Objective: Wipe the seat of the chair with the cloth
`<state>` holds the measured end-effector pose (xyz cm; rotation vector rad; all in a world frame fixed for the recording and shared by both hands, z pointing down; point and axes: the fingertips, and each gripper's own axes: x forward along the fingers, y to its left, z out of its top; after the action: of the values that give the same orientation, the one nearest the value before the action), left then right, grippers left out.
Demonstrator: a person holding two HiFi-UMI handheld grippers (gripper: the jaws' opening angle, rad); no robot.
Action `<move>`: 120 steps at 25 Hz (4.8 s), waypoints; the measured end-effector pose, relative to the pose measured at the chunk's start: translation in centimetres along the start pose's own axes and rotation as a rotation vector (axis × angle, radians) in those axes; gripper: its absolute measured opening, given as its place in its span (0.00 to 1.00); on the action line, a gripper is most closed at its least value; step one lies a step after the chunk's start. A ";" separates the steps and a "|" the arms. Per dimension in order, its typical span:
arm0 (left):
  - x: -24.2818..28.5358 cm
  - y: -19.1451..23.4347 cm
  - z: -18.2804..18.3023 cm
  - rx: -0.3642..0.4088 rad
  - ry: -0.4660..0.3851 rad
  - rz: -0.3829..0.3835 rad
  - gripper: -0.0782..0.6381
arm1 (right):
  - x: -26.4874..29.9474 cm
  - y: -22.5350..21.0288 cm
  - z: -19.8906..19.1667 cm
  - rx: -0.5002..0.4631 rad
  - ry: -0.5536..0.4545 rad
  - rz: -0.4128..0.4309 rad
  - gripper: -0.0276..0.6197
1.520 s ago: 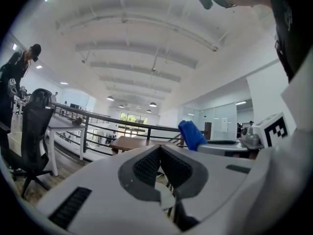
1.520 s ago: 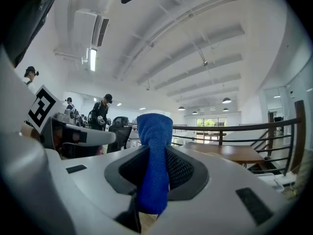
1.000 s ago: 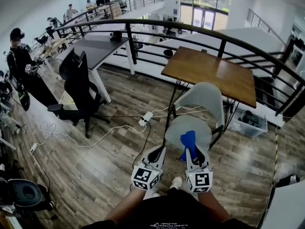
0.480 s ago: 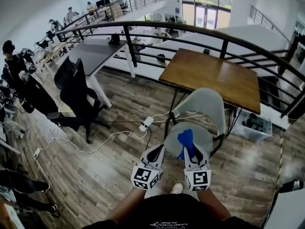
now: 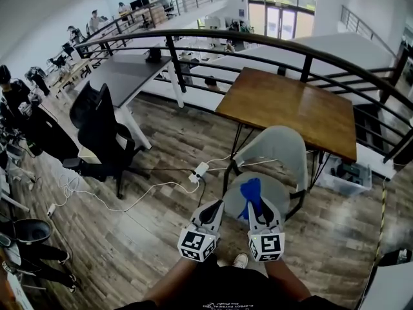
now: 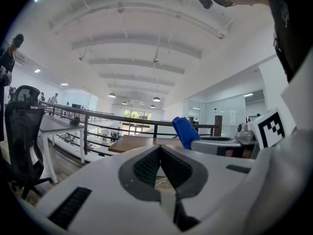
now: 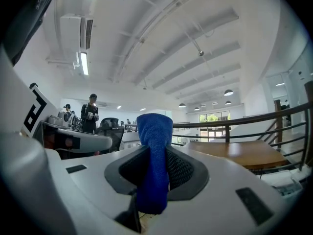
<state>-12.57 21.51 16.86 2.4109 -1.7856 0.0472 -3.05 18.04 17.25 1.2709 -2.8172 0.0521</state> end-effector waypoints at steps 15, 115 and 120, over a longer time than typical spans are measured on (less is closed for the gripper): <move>7.0 9.8 2.4 0.020 -0.005 -0.134 0.11 | 11.5 0.8 1.4 -0.050 -0.001 -0.080 0.20; 39.6 14.9 -44.6 -0.185 0.684 -0.049 0.11 | 30.0 -19.1 -50.4 0.404 0.687 -0.255 0.20; 39.7 15.4 -45.7 -0.206 0.692 -0.018 0.11 | 31.3 -18.1 -51.3 0.385 0.703 -0.182 0.20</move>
<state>-12.90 -14.58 67.89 1.9259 -1.3637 0.5846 -8.54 -14.74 70.53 1.2366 -2.1332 0.8780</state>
